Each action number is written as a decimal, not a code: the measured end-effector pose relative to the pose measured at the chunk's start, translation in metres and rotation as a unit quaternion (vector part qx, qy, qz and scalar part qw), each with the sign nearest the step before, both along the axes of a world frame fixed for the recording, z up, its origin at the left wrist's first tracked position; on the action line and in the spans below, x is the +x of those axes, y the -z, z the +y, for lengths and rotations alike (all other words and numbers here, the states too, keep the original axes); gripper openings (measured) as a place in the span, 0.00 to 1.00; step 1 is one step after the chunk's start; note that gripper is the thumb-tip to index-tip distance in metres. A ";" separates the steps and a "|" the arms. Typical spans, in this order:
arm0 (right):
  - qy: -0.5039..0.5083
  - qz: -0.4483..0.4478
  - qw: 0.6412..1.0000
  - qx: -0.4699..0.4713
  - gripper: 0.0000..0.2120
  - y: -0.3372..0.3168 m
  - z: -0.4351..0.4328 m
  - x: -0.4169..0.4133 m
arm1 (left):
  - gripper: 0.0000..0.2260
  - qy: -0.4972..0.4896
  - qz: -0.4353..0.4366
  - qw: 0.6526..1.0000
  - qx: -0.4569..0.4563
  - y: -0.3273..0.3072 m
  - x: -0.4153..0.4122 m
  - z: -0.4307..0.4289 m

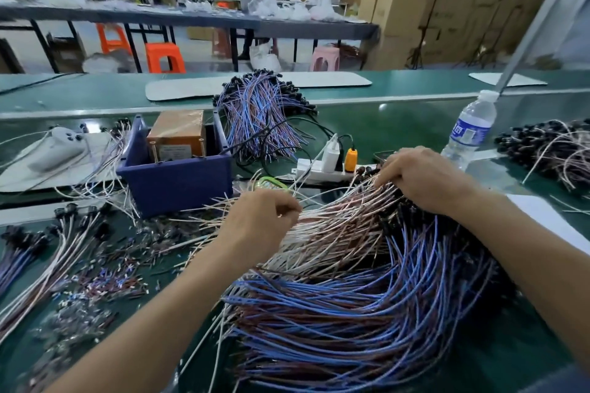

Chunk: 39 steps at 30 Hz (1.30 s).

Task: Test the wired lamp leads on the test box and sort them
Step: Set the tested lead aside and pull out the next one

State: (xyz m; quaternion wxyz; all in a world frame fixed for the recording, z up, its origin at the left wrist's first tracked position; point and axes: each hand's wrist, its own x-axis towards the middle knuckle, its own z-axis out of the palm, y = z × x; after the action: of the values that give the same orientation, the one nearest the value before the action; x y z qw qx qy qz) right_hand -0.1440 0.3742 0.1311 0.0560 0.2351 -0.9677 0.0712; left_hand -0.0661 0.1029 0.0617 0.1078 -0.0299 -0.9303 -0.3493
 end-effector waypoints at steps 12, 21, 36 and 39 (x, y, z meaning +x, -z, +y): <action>0.052 -0.012 0.996 -0.065 0.18 0.005 -0.031 0.028 | 0.07 -0.063 -0.013 0.998 -0.006 0.003 0.015 -0.053; -0.077 -0.077 0.975 -0.191 0.11 0.062 -0.156 0.059 | 0.06 -0.114 0.014 0.992 0.041 0.010 0.040 -0.094; -0.162 -0.187 0.928 -0.280 0.16 0.083 -0.341 0.074 | 0.10 -0.412 0.090 0.885 -0.197 0.020 0.089 -0.217; -0.166 -0.202 0.937 -0.230 0.19 0.080 -0.372 0.073 | 0.12 -0.461 0.069 0.862 -0.201 0.029 0.089 -0.235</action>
State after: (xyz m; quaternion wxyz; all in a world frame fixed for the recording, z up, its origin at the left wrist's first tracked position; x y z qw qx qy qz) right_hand -0.0708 0.0023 0.0514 -0.1011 0.3540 -0.8628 0.3465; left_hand 0.0231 -0.1320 0.0327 0.3119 0.3577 -0.8780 -0.0625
